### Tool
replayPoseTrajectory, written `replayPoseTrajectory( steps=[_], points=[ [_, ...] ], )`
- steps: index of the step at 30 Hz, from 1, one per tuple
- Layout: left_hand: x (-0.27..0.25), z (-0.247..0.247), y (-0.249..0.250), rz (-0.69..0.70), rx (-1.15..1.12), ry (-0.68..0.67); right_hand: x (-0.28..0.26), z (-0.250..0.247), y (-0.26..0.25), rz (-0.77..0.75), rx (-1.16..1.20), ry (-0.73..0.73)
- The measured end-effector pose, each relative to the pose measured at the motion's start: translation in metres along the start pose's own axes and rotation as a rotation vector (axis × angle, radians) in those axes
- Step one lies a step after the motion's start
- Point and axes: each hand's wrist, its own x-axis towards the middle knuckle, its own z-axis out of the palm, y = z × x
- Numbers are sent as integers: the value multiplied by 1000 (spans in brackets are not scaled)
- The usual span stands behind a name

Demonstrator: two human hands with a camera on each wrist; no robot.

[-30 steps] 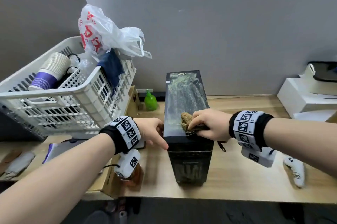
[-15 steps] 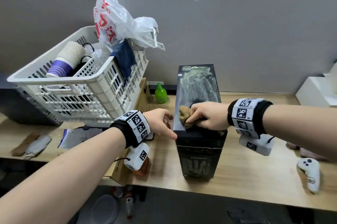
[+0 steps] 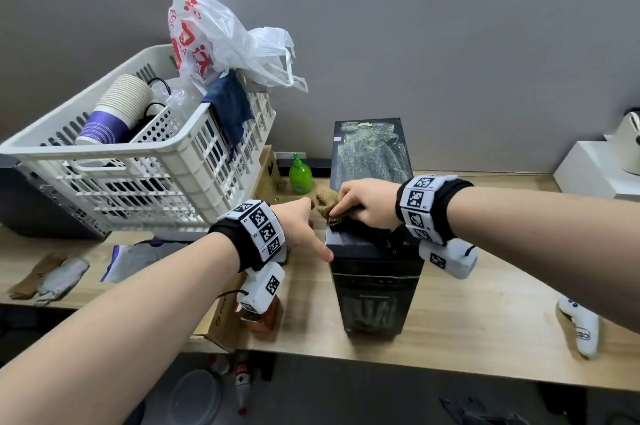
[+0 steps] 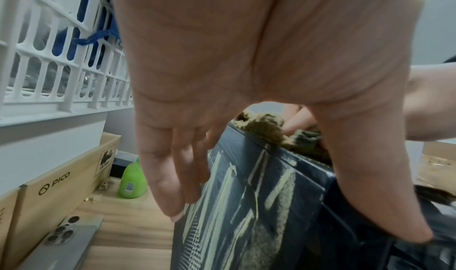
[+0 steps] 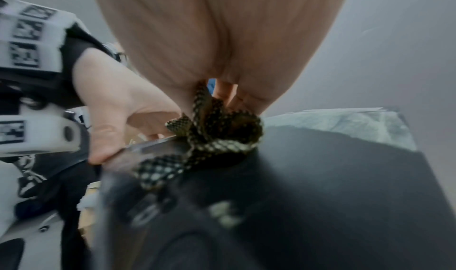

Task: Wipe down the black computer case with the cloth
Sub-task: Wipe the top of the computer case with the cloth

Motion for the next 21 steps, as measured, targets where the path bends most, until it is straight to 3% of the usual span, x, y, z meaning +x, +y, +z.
replayPoseTrajectory(
  steps=[7, 14, 21],
  points=[
    [-1, 2, -1, 14, -11, -1, -39, 7, 7, -175, 56, -96],
    [0, 6, -8, 19, -38, -39, -77, -19, 51, -60, 72, -171],
    [11, 5, -6, 19, 35, -43, -37, 18, 0, -163, 40, 6]
  ],
)
